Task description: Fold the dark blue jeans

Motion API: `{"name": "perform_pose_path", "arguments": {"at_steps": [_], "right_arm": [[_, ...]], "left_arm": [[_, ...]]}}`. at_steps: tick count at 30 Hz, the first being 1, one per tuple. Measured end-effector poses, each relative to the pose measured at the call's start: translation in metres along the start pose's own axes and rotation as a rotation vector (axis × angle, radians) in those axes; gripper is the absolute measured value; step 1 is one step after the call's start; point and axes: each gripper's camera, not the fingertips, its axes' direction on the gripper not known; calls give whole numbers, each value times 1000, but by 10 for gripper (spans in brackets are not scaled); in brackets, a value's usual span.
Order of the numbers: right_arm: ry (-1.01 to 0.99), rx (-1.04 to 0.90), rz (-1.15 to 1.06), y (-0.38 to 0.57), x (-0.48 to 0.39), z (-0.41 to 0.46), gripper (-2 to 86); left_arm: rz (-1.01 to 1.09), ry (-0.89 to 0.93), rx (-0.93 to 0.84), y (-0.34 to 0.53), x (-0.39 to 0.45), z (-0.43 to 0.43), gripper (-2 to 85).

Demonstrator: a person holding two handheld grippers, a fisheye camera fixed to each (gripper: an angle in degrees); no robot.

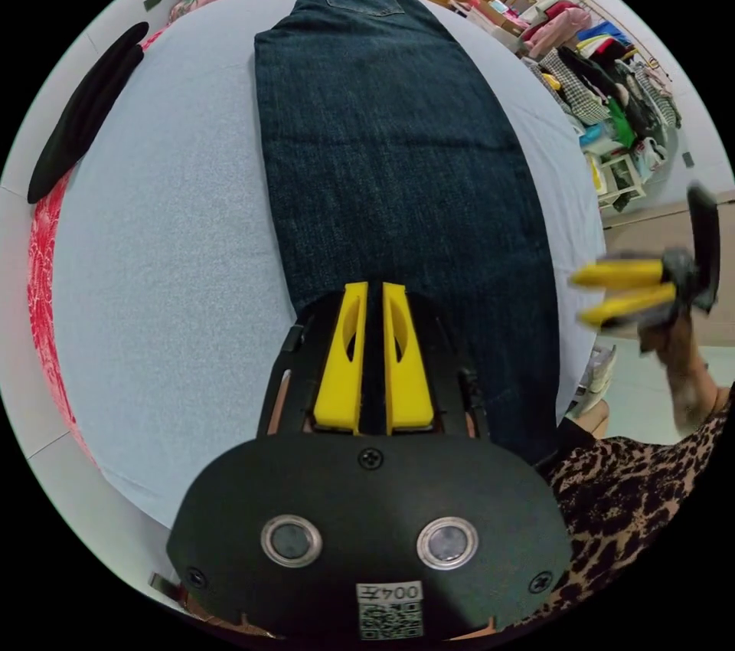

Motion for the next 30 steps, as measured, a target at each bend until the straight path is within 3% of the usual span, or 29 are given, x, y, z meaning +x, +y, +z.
{"name": "perform_pose_path", "arguments": {"at_steps": [5, 9, 12, 19, 30], "right_arm": [[28, -72, 65, 55, -31, 82, 110], [101, -19, 132, 77, -20, 122, 85], [-9, 16, 170, 86, 2, 136, 92], [-271, 300, 429, 155, 92, 158, 112], [-389, 339, 516, 214, 161, 270, 103]], "left_arm": [[20, 212, 41, 39, -42, -39, 80], [19, 271, 131, 95, -73, -91, 90], [-4, 337, 140, 161, -105, -122, 94], [-195, 647, 122, 320, -170, -139, 98], [-119, 675, 26, 400, -168, -182, 111]]}}
